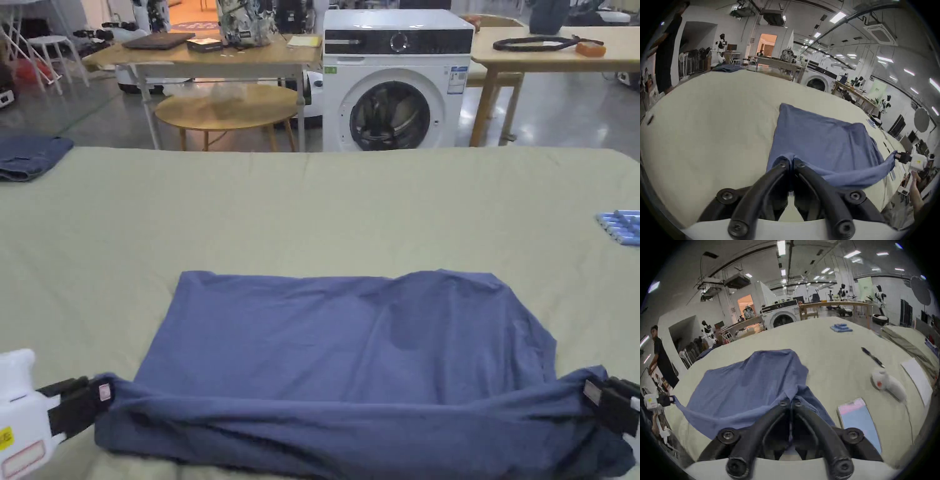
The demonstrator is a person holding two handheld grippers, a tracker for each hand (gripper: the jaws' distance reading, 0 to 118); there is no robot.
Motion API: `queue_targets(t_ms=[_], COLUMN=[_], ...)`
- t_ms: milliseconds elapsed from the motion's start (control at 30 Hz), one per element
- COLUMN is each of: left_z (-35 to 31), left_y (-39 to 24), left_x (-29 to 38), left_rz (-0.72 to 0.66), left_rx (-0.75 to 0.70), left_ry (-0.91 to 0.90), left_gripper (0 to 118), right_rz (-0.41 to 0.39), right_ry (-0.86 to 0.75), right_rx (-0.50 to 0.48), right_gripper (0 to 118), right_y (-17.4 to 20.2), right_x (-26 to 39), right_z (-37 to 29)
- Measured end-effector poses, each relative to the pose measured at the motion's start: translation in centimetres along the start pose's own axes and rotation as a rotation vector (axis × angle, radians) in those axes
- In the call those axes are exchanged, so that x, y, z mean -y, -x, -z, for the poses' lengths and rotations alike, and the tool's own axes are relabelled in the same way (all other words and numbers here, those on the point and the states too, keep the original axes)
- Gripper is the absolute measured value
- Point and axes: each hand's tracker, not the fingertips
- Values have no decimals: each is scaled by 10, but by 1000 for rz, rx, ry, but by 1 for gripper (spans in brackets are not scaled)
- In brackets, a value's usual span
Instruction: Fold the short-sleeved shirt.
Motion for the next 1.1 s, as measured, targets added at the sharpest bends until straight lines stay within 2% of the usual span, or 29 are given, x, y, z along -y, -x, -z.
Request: queue_targets(t_ms=[100,167,200,233,267,300,333,400,433,533,567,600,633,667,733,800,867,900,1000,1100], left_z=[46,71,85,83,84,84,76,62,53,31,20,-2,-17,-30,-55,-70,-82,-83,-77,-69], left_y=[-2,-2,-2,-6,-8,-11,-20,-31,-41,-48,-52,-58,-63,-67,-72,-79,-83,-82,-73,-54], left_x=[-27,-39,-46,-45,-45,-45,-45,-46,-45,-29,-25,-20,-10,0,31,62,91,101,105,88], left_rz=[-11,-4,-1,-26,-33,-39,-28,23,67,167,179,175,153,145,145,116,95,82,79,12], left_rx=[12,-5,-15,1,1,-28,-27,7,-29,-28,-3,24,39,47,11,-10,-19,-29,-55,3], left_ry=[42,63,75,75,69,49,32,-21,-39,-99,-113,-136,-171,-203,-274,-190,-215,-156,-112,-84], left_gripper=[0,0,0,1,25,53,58,58,58,57,52,42,24,0,0,0,0,0,0,0], right_rz=[17,4,-3,-7,-9,-12,-11,1,-1,-51,-63,-83,-102,-111,-146,-142,-131,-133,-114,-97], right_ry=[29,56,83,80,75,76,65,33,19,-37,-54,-78,-96,-103,-120,-104,-86,-79,-47,-36], right_rx=[55,134,156,136,139,158,159,127,99,44,21,3,-9,0,30,34,10,14,2,-5], right_gripper=[0,0,3,13,45,66,68,68,68,66,53,33,12,2,0,0,0,0,0,0], right_y=[2,1,2,2,2,2,1,-1,1,8,4,9,13,18,35,42,52,56,53,50], right_x=[-17,-17,-18,-16,-15,-13,-11,-12,-13,-10,-5,0,7,14,35,55,75,83,93,88], right_z=[47,73,83,87,89,89,86,76,61,31,27,12,-1,-11,-44,-60,-75,-80,-76,-73])
